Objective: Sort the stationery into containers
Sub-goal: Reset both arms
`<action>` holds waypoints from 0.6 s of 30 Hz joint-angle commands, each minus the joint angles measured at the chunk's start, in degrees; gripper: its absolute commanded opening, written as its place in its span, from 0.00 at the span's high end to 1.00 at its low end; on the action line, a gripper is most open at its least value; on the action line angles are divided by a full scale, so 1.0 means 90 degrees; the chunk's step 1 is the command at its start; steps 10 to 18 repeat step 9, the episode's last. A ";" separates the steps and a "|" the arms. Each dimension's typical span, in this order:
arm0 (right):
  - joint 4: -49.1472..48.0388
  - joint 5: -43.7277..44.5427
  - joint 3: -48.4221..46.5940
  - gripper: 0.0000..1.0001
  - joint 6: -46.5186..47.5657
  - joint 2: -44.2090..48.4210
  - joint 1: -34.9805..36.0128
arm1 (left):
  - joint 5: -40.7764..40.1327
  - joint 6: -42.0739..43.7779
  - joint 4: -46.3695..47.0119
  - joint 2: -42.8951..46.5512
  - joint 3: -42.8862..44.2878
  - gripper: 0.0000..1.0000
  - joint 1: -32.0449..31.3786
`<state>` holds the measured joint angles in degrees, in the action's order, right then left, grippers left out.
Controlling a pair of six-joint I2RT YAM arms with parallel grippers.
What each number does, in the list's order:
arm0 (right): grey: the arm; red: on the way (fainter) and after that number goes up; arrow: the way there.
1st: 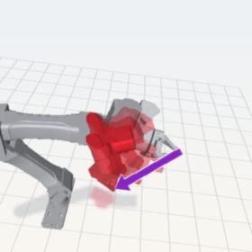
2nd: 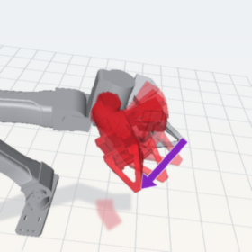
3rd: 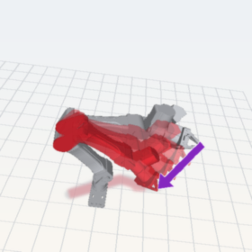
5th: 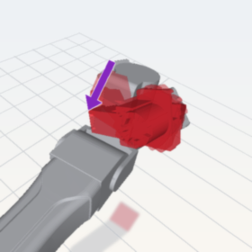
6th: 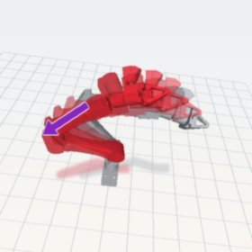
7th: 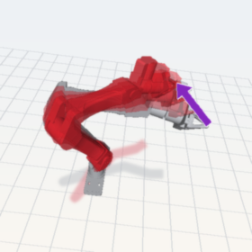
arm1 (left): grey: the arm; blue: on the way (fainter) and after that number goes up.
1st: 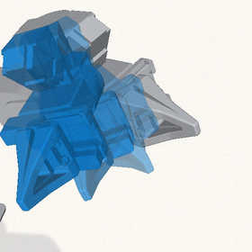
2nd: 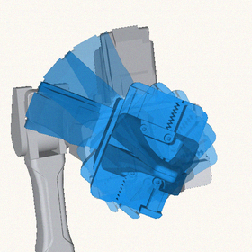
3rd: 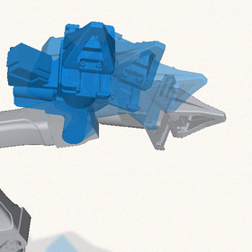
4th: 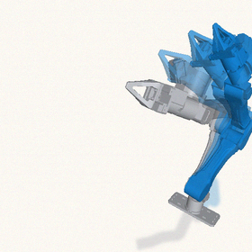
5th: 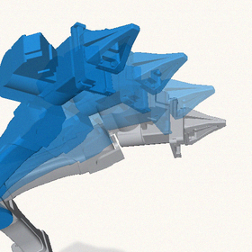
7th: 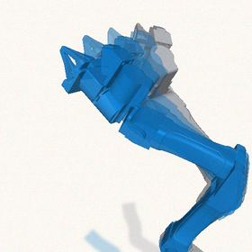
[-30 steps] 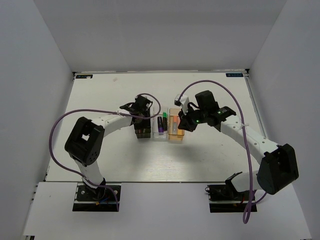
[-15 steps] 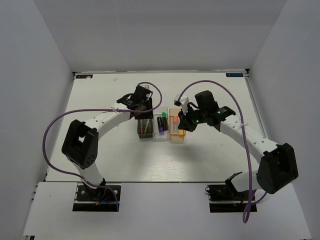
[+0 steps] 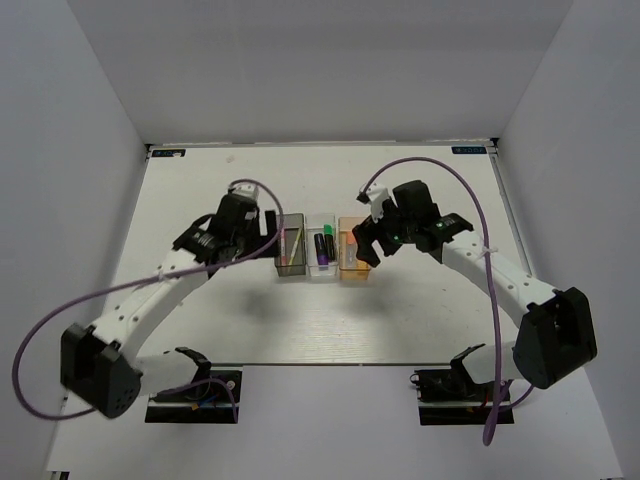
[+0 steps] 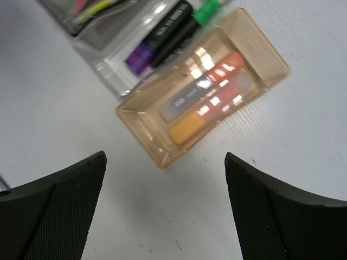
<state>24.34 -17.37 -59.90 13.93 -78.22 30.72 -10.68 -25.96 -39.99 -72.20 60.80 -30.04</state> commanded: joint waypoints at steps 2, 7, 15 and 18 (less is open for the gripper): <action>-0.0584 0.1722 0.0161 0.09 -0.0912 0.0331 -0.0103 | 0.0268 0.0490 -0.0431 0.1487 -0.1243 0.00 0.0047; -0.0575 0.2973 0.0317 0.09 -0.1354 0.0653 -0.0083 | 0.0454 0.0833 -0.0137 0.3147 -0.2515 0.00 0.0057; -0.0916 0.3024 0.0860 0.09 -0.1314 0.1043 -0.0112 | 0.0464 0.0930 -0.0166 0.3442 -0.2643 0.00 0.0076; -0.0916 0.3024 0.0860 0.09 -0.1314 0.1043 -0.0112 | 0.0464 0.0930 -0.0166 0.3442 -0.2643 0.00 0.0076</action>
